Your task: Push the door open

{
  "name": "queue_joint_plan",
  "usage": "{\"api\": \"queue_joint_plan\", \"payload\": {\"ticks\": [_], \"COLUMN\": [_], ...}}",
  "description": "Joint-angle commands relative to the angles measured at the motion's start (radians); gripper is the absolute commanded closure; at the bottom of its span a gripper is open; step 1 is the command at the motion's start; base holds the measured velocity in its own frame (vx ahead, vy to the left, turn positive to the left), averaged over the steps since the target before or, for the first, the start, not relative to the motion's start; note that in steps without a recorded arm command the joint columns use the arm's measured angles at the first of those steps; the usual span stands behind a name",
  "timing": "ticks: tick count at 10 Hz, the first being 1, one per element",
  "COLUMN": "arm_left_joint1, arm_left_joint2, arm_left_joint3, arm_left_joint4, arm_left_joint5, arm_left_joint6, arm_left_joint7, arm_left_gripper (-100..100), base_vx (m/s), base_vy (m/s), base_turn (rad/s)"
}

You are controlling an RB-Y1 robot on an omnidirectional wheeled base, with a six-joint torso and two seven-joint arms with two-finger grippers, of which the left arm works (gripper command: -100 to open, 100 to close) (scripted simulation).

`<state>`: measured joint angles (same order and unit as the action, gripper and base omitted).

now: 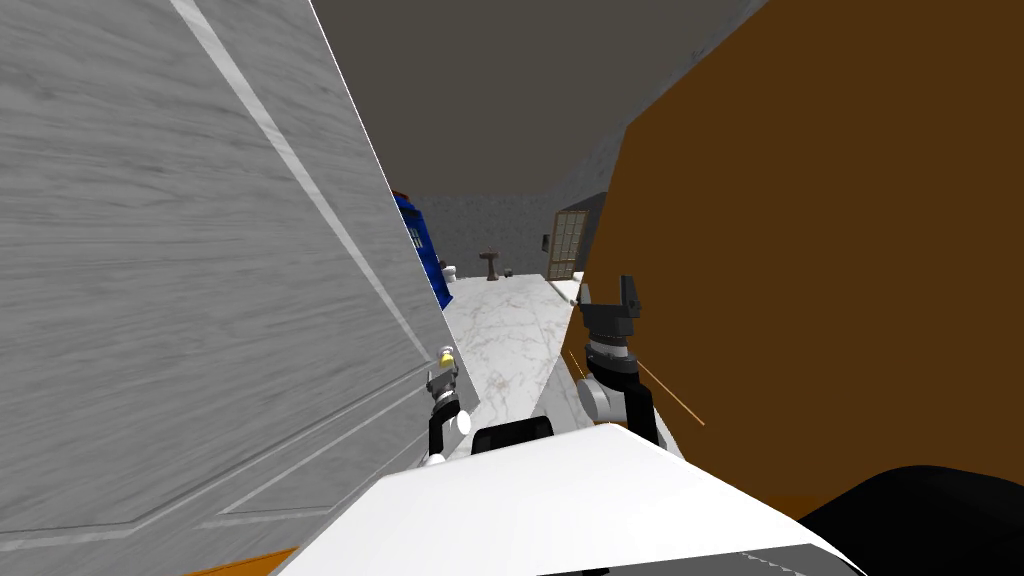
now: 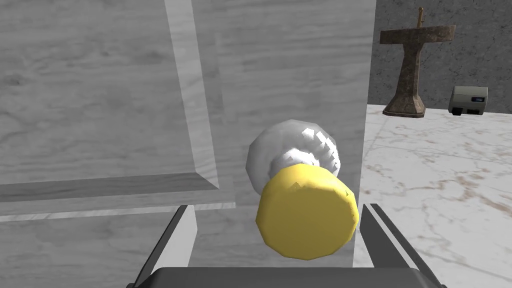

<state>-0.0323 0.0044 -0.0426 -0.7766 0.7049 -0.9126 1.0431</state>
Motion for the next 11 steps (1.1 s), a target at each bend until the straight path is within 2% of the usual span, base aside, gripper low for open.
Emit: {"api": "queue_joint_plan", "payload": {"ticks": [1,2,7,8,9,11], "arm_left_joint1": [0.000,0.000,0.000,0.002,0.002,0.003], "arm_left_joint2": [0.000,0.000,0.000,0.022,0.020,-0.017], "arm_left_joint3": [0.000,0.000,0.000,0.005,0.006,0.010], "arm_left_joint4": [0.000,0.000,0.000,-0.007,-0.008,-0.015], "arm_left_joint5": [0.000,0.000,0.000,0.010,0.012,0.022], "arm_left_joint6": [0.000,0.000,0.000,-0.001,-0.001,-0.002], "arm_left_joint7": [0.000,0.000,0.000,-0.004,-0.005,-0.008], "arm_left_gripper": [-100,100,100,-100,-100,-100], "base_vx": [0.078,-0.012,-0.016,-0.106,-0.154,-0.134], "base_vy": [0.028,-0.003,-0.006,-0.117,-0.173,-0.175], "base_turn": [-0.012,0.010,0.000,0.077,0.066,0.052]}}
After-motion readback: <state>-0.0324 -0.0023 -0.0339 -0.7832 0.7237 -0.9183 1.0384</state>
